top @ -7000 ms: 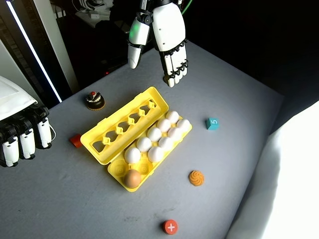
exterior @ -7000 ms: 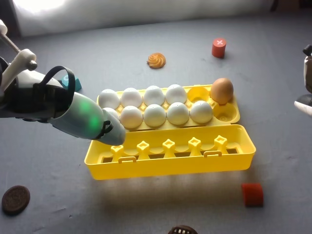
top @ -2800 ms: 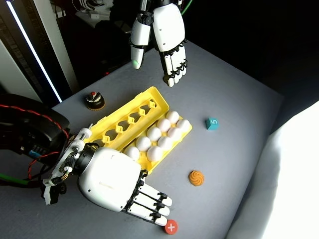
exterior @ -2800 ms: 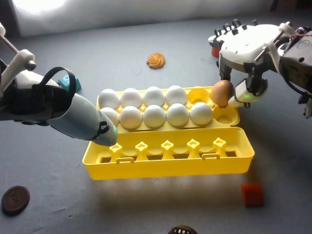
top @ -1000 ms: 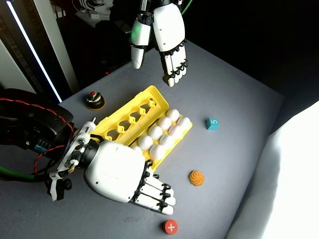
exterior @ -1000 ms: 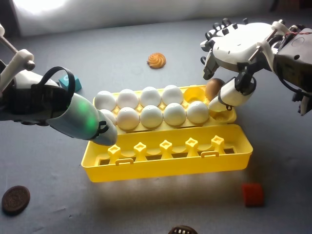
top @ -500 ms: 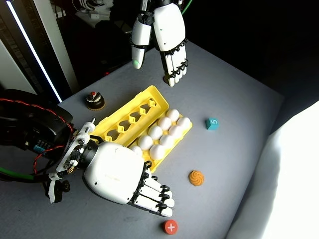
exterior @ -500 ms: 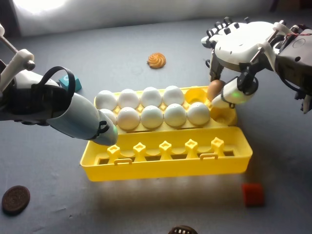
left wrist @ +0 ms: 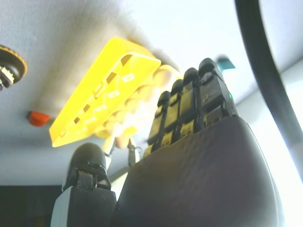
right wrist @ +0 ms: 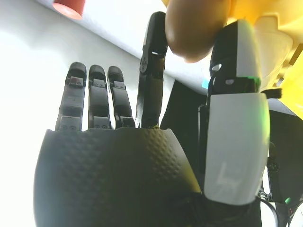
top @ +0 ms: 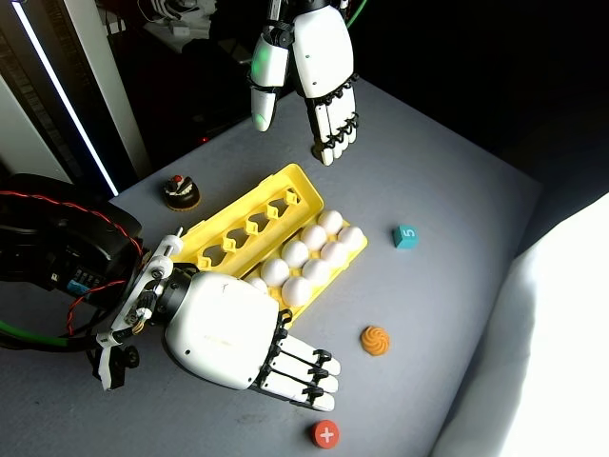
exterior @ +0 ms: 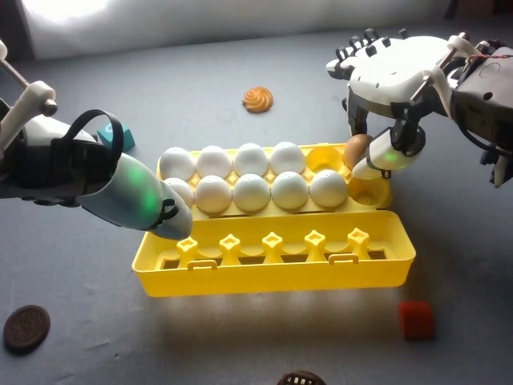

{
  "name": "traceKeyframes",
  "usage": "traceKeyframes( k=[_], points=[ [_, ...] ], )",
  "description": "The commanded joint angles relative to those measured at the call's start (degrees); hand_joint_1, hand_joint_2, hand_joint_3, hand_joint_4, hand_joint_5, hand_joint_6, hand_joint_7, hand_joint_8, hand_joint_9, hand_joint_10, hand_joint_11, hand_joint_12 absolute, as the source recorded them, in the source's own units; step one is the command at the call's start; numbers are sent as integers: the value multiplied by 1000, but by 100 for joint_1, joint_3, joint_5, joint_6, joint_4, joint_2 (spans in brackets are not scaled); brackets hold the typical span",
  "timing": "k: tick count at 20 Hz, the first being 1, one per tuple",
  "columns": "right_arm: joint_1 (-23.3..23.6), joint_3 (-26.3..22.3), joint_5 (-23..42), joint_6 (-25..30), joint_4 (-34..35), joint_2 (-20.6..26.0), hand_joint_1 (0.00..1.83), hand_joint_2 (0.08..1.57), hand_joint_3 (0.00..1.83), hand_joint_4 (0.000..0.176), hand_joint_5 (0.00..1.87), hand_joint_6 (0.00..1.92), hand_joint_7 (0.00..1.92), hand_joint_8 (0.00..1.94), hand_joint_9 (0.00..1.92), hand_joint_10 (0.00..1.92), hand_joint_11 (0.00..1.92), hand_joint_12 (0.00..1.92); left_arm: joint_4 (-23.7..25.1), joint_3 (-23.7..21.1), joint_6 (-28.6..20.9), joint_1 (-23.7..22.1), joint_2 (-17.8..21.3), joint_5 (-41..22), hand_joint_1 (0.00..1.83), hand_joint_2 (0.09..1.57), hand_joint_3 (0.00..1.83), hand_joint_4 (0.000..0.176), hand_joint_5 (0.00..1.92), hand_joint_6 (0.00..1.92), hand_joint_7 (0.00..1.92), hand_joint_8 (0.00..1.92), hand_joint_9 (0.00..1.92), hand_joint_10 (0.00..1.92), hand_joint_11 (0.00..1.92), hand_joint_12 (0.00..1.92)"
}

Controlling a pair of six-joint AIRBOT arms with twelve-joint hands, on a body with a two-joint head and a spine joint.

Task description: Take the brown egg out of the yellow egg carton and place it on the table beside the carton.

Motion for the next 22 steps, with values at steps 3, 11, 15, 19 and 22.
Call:
traceKeyframes(
  k=[3, 11, 15, 19, 22],
  points=[
    [35, 35, 310, -52, -201, 45, 1110, 1061, 0, 10, 1104, 790, 39, 0, 0, 0, 0, 0, 256, 0, -8, -34, 7, -113, 0, 1244, 1, 0, 0, 0, 1, 0, 0, 0, 0, 0],
    [296, 27, 311, -102, -198, 63, 1102, 1070, 0, 17, 1080, 828, 42, 5, 0, 0, 0, 0, 272, 4, -8, -36, 6, -113, 0, 1245, 1, 0, 0, 0, 0, 0, 0, 0, 0, 0],
    [437, 17, 312, -146, -198, 200, 1110, 1058, 1, 14, 1107, 781, 52, 2, 0, 0, 0, 0, 272, 6, -8, -40, 5, -113, 0, 1244, 1, 0, 0, 0, 3, 1, 0, 0, 0, 0],
    [443, 11, 324, -202, -198, 427, 1107, 1065, 1, 12, 1092, 807, 28, 1, 0, 0, 0, 0, 272, 8, -9, -43, 5, -113, 0, 1241, 0, 0, 0, 0, 7, 3, 0, 0, 0, 0],
    [297, -11, 333, -310, -199, 540, 1133, 1065, 1, 0, 1092, 807, 68, 7, 0, 0, 0, 0, 272, 8, -16, -43, 4, -113, 0, 1243, 0, 0, 0, 0, 9, 3, 0, 0, 0, 0]
  ],
)
